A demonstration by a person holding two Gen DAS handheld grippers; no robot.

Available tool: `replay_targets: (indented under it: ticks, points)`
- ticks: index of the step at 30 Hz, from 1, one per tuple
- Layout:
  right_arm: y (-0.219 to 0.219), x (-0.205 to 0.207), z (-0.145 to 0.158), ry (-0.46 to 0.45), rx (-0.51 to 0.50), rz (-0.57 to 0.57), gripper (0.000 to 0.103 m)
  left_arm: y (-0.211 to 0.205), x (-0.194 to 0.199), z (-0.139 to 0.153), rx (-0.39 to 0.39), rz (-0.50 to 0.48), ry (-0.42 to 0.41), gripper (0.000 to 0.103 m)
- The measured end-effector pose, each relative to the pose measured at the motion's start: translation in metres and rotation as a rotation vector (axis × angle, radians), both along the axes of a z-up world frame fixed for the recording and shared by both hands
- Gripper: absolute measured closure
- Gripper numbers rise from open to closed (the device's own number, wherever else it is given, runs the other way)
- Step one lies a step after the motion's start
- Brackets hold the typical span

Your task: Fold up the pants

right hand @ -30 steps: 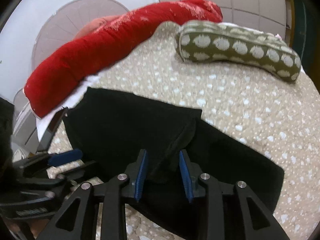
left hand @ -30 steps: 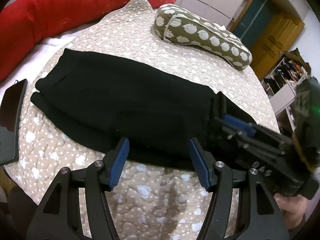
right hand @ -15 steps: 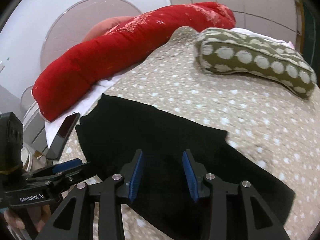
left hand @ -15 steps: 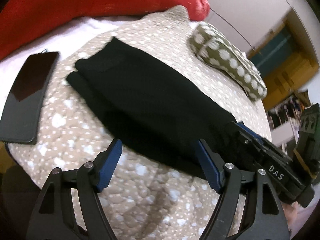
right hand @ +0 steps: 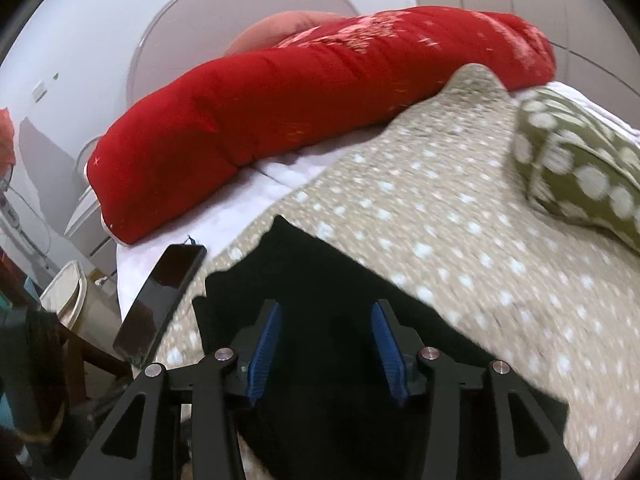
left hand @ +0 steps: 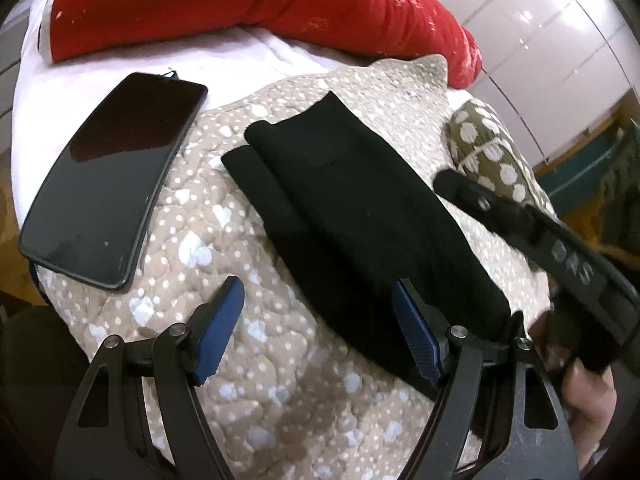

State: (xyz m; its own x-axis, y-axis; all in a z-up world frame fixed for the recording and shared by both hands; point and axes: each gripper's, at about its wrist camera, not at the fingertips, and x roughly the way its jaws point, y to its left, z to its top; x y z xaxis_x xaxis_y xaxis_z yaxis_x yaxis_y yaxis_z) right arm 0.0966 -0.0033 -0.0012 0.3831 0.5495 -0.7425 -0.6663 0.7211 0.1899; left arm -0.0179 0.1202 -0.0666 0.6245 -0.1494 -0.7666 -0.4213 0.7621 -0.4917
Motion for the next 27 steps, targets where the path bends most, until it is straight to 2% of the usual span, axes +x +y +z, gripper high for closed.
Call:
replay_targets:
  ticks: [6,11,15,17,18,20,21,22,25,27]
  points:
    - [0.04,0.033,-0.011,-0.008,-0.068,0.071,0.056,0.006,0.007,-0.005,-0.027,0.022,-0.018,0.022]
    - [0.064,0.053,-0.033,0.041,-0.096,0.132,0.056,0.009,0.007,-0.008,-0.092,0.02,-0.088,0.003]
    - [0.071,0.06,-0.052,0.072,-0.07,0.141,0.056,0.003,0.009,-0.008,-0.055,0.008,-0.114,0.002]
    - [0.067,0.062,-0.053,0.086,-0.028,0.13,0.064,0.002,0.009,-0.009,-0.04,-0.007,-0.125,0.002]
    - [0.065,0.062,-0.053,0.091,-0.017,0.126,0.068,0.002,0.01,-0.009,-0.037,-0.014,-0.132,0.005]
    - [0.057,0.063,-0.049,0.101,0.018,0.121,0.081,0.004,0.011,-0.009,-0.025,-0.02,-0.132,0.037]
    - [0.052,0.062,-0.046,0.104,0.037,0.121,0.083,0.005,0.014,-0.011,-0.028,-0.033,-0.117,0.065]
    - [0.046,0.059,-0.041,0.098,0.059,0.118,0.087,0.006,0.018,-0.015,-0.046,-0.052,-0.093,0.075]
    - [0.032,0.048,-0.025,0.067,0.101,0.114,0.09,0.007,0.016,-0.012,-0.05,-0.064,-0.101,0.084]
    - [0.02,0.038,-0.009,0.037,0.138,0.11,0.091,-0.002,0.007,0.007,0.019,-0.083,-0.15,0.086]
